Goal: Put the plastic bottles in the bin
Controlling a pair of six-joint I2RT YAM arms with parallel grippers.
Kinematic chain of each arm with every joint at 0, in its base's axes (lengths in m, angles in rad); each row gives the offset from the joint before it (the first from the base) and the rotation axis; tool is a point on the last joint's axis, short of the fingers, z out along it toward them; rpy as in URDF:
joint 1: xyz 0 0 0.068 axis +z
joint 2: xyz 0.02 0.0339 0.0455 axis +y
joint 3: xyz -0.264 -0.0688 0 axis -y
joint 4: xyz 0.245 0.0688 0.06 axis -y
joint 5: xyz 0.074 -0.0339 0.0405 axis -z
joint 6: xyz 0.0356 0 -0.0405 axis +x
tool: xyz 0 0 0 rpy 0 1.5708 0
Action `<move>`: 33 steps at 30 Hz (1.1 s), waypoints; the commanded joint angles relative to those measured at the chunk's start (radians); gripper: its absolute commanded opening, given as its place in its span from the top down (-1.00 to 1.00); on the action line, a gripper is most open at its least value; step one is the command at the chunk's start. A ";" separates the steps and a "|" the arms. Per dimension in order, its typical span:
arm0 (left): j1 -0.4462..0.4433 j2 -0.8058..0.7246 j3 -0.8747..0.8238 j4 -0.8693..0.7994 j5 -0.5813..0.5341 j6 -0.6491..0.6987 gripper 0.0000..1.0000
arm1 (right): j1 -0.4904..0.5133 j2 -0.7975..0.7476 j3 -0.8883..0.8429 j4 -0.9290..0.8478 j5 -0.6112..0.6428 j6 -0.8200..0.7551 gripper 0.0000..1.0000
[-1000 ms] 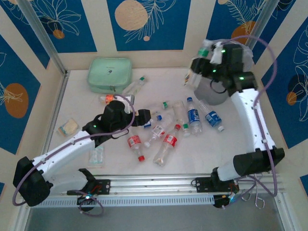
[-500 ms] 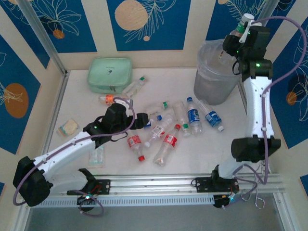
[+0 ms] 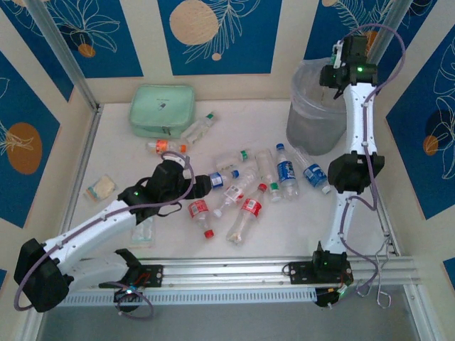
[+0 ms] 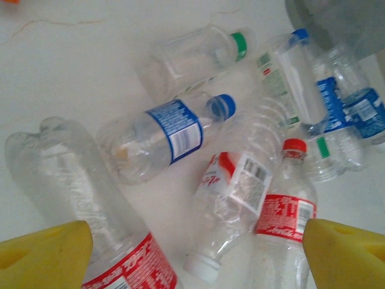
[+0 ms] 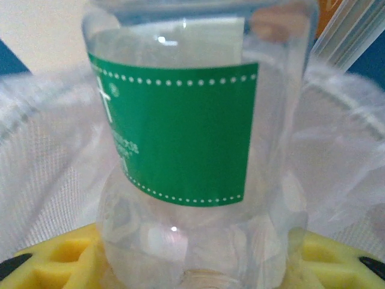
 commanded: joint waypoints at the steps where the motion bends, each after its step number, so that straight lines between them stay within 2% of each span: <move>1: 0.001 -0.012 -0.013 -0.072 -0.040 -0.010 -0.81 | -0.015 0.047 0.025 -0.103 -0.059 -0.039 1.00; 4: 0.001 0.002 -0.020 -0.091 -0.050 -0.017 -0.82 | -0.032 0.094 0.011 -0.101 -0.121 -0.028 1.00; 8: 0.001 0.033 -0.030 -0.117 -0.031 -0.028 -0.82 | -0.045 0.148 -0.010 -0.118 -0.141 -0.021 1.00; 11: 0.001 0.039 -0.047 -0.135 -0.020 -0.042 -0.86 | -0.046 0.173 -0.040 -0.109 -0.153 -0.026 0.88; 16: -0.012 0.078 -0.021 -0.269 -0.046 -0.045 -0.92 | -0.046 0.209 -0.046 -0.111 -0.157 -0.017 0.76; 17: -0.017 0.078 -0.026 -0.270 -0.044 -0.054 -0.93 | -0.046 0.212 -0.050 -0.108 -0.158 -0.013 0.67; 21: -0.036 0.070 -0.054 -0.223 -0.021 -0.107 -0.94 | -0.048 0.215 -0.059 -0.105 -0.159 -0.003 -0.13; 22: -0.040 0.071 -0.059 -0.213 -0.020 -0.117 -0.95 | -0.048 0.214 -0.056 -0.108 -0.157 -0.002 -0.25; 24: -0.051 0.078 -0.068 -0.196 -0.019 -0.136 -0.97 | -0.051 0.211 -0.038 -0.121 -0.157 0.003 -0.42; 29: -0.071 0.103 -0.070 -0.160 -0.017 -0.149 -1.00 | -0.063 0.166 -0.003 -0.158 -0.212 0.023 -0.67; 31: -0.070 0.087 -0.062 -0.154 -0.046 -0.145 -0.99 | -0.065 0.123 -0.008 -0.161 -0.220 0.026 -0.76; 33: -0.057 0.069 -0.032 -0.134 -0.027 -0.102 -0.99 | -0.066 0.074 -0.009 -0.163 -0.225 0.028 -0.86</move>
